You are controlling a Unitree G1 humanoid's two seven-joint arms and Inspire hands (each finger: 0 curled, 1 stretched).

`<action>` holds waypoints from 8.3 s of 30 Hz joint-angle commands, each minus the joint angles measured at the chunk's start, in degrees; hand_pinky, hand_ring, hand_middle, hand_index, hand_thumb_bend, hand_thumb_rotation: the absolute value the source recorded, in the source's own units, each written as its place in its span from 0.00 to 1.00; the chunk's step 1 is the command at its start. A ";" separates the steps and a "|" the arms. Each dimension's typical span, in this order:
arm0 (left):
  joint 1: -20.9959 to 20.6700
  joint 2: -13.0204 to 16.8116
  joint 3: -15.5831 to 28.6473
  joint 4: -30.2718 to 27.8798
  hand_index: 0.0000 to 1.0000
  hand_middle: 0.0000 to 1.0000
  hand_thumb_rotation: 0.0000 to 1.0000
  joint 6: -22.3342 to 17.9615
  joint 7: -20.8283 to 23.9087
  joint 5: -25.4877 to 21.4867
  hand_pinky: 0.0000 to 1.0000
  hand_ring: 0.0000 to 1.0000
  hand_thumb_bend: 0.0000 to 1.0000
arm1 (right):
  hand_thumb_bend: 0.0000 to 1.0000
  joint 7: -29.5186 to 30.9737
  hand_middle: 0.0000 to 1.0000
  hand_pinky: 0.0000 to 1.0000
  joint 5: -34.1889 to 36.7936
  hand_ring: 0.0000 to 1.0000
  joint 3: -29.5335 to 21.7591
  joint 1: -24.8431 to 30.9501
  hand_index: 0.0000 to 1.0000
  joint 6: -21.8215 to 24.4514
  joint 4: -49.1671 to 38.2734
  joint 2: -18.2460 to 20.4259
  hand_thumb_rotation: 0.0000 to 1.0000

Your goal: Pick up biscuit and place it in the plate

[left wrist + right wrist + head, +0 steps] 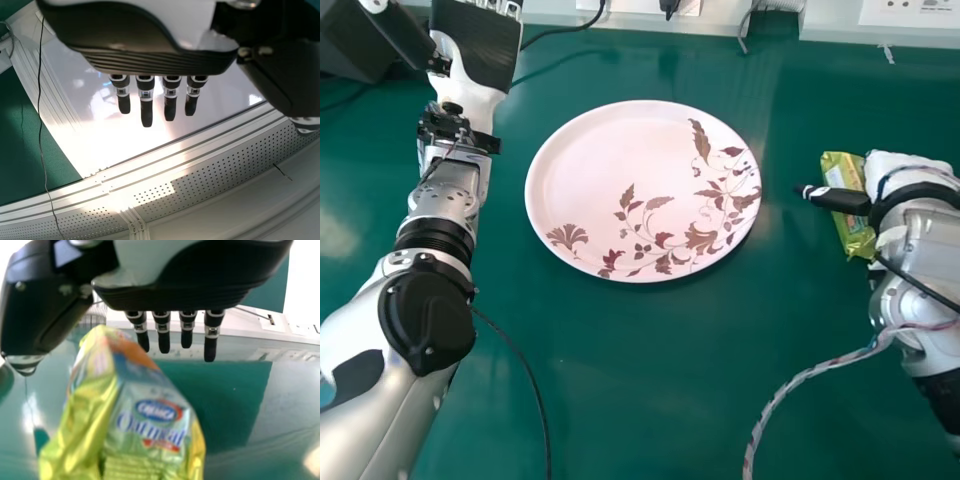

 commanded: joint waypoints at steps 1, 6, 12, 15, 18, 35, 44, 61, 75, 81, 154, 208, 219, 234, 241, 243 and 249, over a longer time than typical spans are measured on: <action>-1.27 0.60 0.30 -0.39 1.00 0.99 0.67 0.26 0.55 -0.45 0.97 0.91 1.00 | 1.00 0.95 1.00 0.85 -1.06 0.95 -0.78 1.86 1.00 0.45 -1.40 0.33 0.76; -1.24 0.67 0.14 -0.54 1.00 0.99 0.67 0.06 0.14 -0.28 0.97 0.91 1.00 | 1.00 2.36 1.00 0.86 -3.13 0.96 -1.39 4.22 1.00 1.27 -4.00 0.93 0.79; -1.33 0.69 0.21 -0.51 0.99 0.98 0.67 0.37 0.13 -0.41 0.94 0.90 1.00 | 1.00 3.82 1.00 0.88 -6.28 0.97 -2.44 7.15 1.00 1.39 -7.08 2.11 0.76; -1.35 0.74 0.18 -0.53 0.99 0.98 0.66 0.18 0.33 -0.34 0.96 0.91 1.00 | 1.00 4.74 1.00 0.88 -7.66 0.97 -3.40 8.19 1.00 1.38 -8.54 3.04 0.75; -1.40 0.88 0.24 -0.49 0.99 0.99 0.66 0.24 0.42 -0.37 0.96 0.91 1.00 | 1.00 5.73 1.00 0.87 -9.14 0.96 -4.18 9.31 1.00 0.68 -10.00 3.25 0.75; -1.83 0.52 1.71 -0.42 0.99 0.98 0.65 1.77 2.79 -2.17 0.98 0.91 1.00 | 1.00 8.88 1.00 0.83 -14.32 0.92 -9.09 11.96 1.00 -4.66 -12.01 6.28 0.76; -2.09 0.56 3.17 -0.27 1.00 0.99 0.64 3.67 4.15 -4.25 0.95 0.91 1.00 | 0.97 7.25 0.88 0.59 -14.65 0.70 -10.50 11.45 1.00 -5.44 -9.56 7.69 0.60; -1.61 0.47 2.42 -0.98 1.00 0.98 0.66 3.18 0.91 -4.19 0.99 0.90 1.00 | 0.67 6.15 0.82 0.53 -14.61 0.61 -11.87 12.68 1.00 -10.60 -10.68 6.75 0.55; -1.70 0.55 2.70 -1.03 1.00 0.99 0.62 3.72 0.97 -4.68 1.00 0.91 1.00 | 0.68 6.07 0.83 0.51 -13.20 0.59 -11.36 11.22 1.00 -11.58 -7.69 8.13 0.54; -1.60 0.44 2.14 -1.17 1.00 0.99 0.63 2.29 1.01 -3.85 1.00 0.91 1.00 | 0.68 5.62 0.82 0.51 -12.21 0.59 -11.15 11.38 1.00 -12.01 -7.61 7.89 0.55; -2.82 1.35 6.38 -0.42 1.00 0.99 0.64 13.11 6.63 -9.30 1.00 0.91 1.00 | 0.04 8.16 0.27 0.13 -8.08 0.20 -14.01 11.76 0.52 -12.93 -13.68 6.45 0.00; -2.74 -2.86 6.28 2.56 1.00 0.97 0.65 8.04 5.12 -5.74 0.91 0.87 1.00 | 0.50 12.51 0.28 0.13 -12.56 0.19 -19.00 9.11 0.49 -18.71 -28.39 10.31 0.05; -2.80 -2.82 6.07 2.63 0.99 0.96 0.63 7.89 5.59 -5.38 0.94 0.89 1.00 | 0.50 7.68 0.28 0.13 -11.62 0.19 -19.17 9.21 0.49 -21.25 -29.96 12.50 0.05; -2.89 -2.86 6.18 2.65 1.00 0.95 0.65 6.91 6.29 -5.21 0.96 0.88 1.00 | 0.50 4.64 0.26 0.12 -11.29 0.18 -18.86 8.28 0.49 -23.38 -30.35 14.41 0.05; -2.96 -2.41 6.18 2.66 1.00 0.94 0.68 6.24 7.80 -5.09 0.92 0.86 1.00 | 0.50 1.56 0.26 0.12 -10.51 0.18 -18.27 8.32 0.49 -24.95 -29.64 14.59 0.05; -3.04 -2.62 6.24 2.59 1.00 0.94 0.69 5.74 8.52 -5.14 0.91 0.86 1.00 | 0.50 0.65 0.26 0.12 -10.32 0.18 -18.12 8.38 0.49 -25.34 -29.45 14.69 0.05; -2.94 -2.72 5.99 2.53 1.00 0.93 0.70 5.55 7.71 -5.02 0.89 0.85 1.00 | 0.50 -3.01 0.26 0.11 -8.67 0.18 -17.91 8.82 0.49 -25.99 -28.80 15.69 0.05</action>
